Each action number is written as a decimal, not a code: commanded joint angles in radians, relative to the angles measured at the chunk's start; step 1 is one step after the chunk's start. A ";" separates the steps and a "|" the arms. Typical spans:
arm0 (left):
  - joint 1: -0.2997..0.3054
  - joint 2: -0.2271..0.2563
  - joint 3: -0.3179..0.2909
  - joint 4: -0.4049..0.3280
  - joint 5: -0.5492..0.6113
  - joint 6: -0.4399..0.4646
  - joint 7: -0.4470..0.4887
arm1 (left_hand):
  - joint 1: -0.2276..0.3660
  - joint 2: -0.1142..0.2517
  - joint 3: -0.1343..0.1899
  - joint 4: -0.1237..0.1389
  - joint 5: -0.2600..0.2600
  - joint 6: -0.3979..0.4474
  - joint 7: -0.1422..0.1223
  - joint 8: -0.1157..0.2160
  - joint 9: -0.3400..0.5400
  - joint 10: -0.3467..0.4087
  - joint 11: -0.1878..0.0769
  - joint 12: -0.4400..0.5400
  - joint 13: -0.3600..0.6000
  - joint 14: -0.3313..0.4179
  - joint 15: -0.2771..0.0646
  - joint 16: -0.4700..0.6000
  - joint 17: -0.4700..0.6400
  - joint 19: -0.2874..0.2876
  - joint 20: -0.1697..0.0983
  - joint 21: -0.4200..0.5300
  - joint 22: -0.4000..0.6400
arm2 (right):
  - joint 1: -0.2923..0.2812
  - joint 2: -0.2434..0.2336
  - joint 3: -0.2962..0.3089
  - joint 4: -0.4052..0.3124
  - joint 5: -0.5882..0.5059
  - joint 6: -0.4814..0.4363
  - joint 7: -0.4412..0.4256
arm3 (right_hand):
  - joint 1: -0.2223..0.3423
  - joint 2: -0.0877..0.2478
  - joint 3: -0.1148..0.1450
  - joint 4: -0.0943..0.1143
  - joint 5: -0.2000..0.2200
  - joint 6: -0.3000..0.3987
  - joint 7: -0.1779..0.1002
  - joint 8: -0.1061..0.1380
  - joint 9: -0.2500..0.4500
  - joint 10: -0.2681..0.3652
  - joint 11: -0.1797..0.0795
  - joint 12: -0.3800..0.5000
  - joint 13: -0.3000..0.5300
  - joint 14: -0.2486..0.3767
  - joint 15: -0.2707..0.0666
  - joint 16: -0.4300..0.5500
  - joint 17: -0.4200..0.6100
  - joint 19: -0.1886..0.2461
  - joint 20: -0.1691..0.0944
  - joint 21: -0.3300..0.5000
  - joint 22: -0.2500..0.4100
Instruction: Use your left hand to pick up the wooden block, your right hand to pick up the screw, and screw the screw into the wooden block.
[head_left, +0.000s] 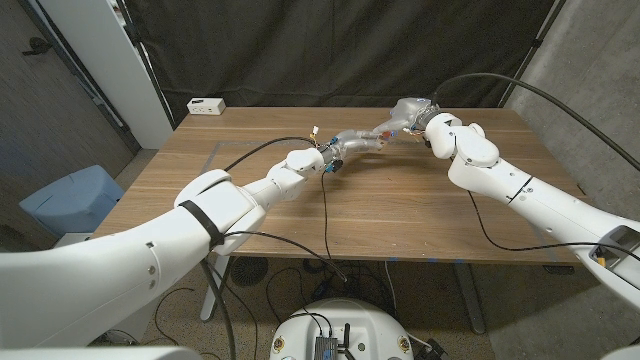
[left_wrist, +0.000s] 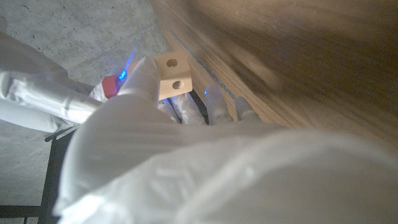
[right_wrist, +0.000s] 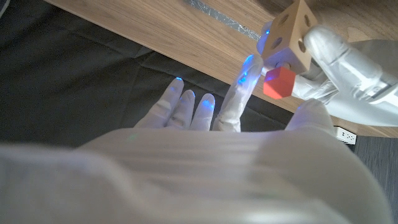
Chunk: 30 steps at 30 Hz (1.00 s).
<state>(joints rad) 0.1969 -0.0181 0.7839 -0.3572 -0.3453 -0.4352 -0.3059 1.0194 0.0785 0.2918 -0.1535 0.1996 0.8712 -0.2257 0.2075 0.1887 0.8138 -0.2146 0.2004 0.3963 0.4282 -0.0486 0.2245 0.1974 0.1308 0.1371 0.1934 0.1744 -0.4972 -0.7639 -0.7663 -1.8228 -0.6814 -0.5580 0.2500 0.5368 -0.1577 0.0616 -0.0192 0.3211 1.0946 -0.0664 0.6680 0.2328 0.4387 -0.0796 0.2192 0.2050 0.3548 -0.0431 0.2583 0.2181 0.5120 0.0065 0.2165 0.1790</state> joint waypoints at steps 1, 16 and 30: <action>0.007 0.003 -0.010 -0.001 0.001 -0.022 -0.010 | -0.001 0.009 0.007 0.002 0.007 0.051 0.036 0.009 0.005 0.010 -0.003 0.008 0.005 0.008 -0.067 0.001 0.003 0.011 0.002 0.008 0.004 | 0.018 -0.009 -0.011 -0.032 0.011 -0.051 0.067 | -0.025 0.002 -0.018 0.006 -0.002 -0.061 0.003 -0.023 -0.003 -0.022 0.018 -0.014 0.001 -0.017 -0.038 -0.014 0.001 -0.018 0.009 -0.012 0.005; 0.013 0.003 -0.017 -0.001 0.001 -0.037 -0.008 | -0.001 0.009 0.009 0.001 0.007 0.050 0.038 0.008 0.005 0.009 -0.002 0.008 0.005 0.009 -0.066 0.001 0.002 0.012 0.003 0.008 0.004 | -0.006 -0.037 0.032 -0.084 0.082 -0.090 0.081 | -0.068 0.016 -0.053 0.020 0.007 -0.264 0.006 -0.078 0.022 -0.100 0.034 -0.032 0.006 -0.075 -0.023 -0.042 0.001 -0.072 0.028 -0.023 0.004; 0.008 -0.001 -0.022 0.000 -0.002 -0.019 -0.002 | -0.004 0.010 0.008 0.003 0.008 0.051 0.039 0.008 0.005 0.010 -0.003 0.008 0.005 0.010 -0.066 0.001 0.002 0.011 0.004 0.007 0.004 | -0.076 -0.049 0.119 -0.132 0.231 -0.124 -0.033 | -0.056 0.041 -0.053 0.017 0.013 -0.423 0.005 -0.149 0.006 -0.136 0.042 -0.029 0.010 -0.103 -0.013 -0.052 -0.004 -0.100 0.037 -0.023 0.004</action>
<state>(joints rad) 0.2084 -0.0155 0.7672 -0.3579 -0.3434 -0.4680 -0.3139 1.0191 0.0782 0.2919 -0.1535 0.2038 0.8727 -0.2273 0.2075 0.1886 0.8156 -0.2168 0.2034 0.3965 0.4282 -0.0485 0.2245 0.1974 0.1345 0.1411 0.1935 0.1743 -0.5272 -0.8048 -0.7064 -1.9210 -0.5542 -0.6595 0.2908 0.4807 -0.1271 0.0072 0.0004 0.3293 0.6886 -0.0630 0.5284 0.2394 0.3065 -0.0374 0.1885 0.2118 0.2566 -0.0377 0.2077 0.2135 0.4212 0.0431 0.1922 0.1790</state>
